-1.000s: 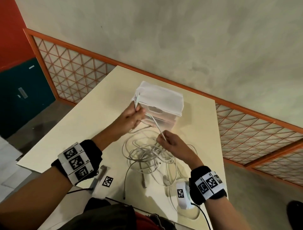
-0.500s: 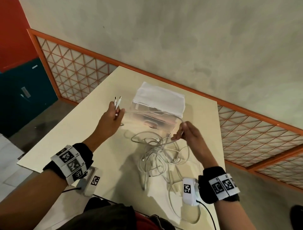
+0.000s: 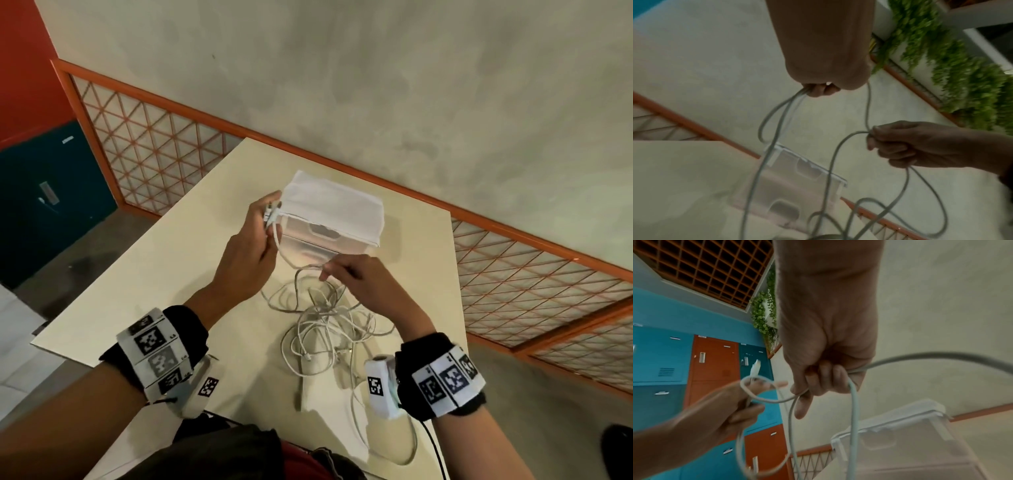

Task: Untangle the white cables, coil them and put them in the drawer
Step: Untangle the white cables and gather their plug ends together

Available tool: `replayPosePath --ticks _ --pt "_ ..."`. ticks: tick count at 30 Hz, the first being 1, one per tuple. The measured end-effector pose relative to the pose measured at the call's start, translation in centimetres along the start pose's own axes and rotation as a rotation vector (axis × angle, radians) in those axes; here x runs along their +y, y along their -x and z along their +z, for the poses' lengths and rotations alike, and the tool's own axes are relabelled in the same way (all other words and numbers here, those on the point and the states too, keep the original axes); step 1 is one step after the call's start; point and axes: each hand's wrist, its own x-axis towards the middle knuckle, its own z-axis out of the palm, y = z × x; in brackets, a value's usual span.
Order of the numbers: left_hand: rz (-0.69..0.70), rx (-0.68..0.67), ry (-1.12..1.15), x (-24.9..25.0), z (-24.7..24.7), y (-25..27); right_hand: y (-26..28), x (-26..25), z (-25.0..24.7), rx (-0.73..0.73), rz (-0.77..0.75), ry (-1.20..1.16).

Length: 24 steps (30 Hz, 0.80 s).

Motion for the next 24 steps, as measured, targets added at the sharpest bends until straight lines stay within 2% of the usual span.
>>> replayPosePath --ticks 2,4,6,9,12,16,19,21,24 --pt "0.140 0.021 -0.047 1.7 -0.2 0.3 -0.2 -0.3 0.8 -0.028 0.011 0.035" --pt "0.185 0.021 -0.122 2.4 -0.1 0.6 -0.6 -0.3 1.2 0.000 0.054 0.078" --pt "0.134 0.053 -0.177 2.2 -0.1 0.6 -0.8 0.4 1.2 0.089 0.146 0.133" --pt "-0.030 0.091 -0.213 0.8 -0.5 0.5 -1.0 1.9 0.9 0.205 0.315 0.232" --pt "-0.140 0.035 -0.186 -0.4 -0.7 0.8 -0.9 2.7 1.0 0.240 0.414 0.312" --pt "-0.048 -0.107 -0.106 -0.4 -0.2 1.6 -0.8 1.8 2.0 0.171 0.339 0.265" --pt "0.020 -0.334 -0.058 0.6 1.0 2.5 -0.9 0.0 2.3 0.071 0.181 0.113" --pt "-0.054 -0.433 0.054 0.5 1.7 2.6 -0.9 -1.4 2.0 0.010 0.065 -0.014" --pt "-0.140 -0.442 0.155 -0.1 2.1 2.5 -0.7 -1.9 1.6 0.004 0.051 -0.110"
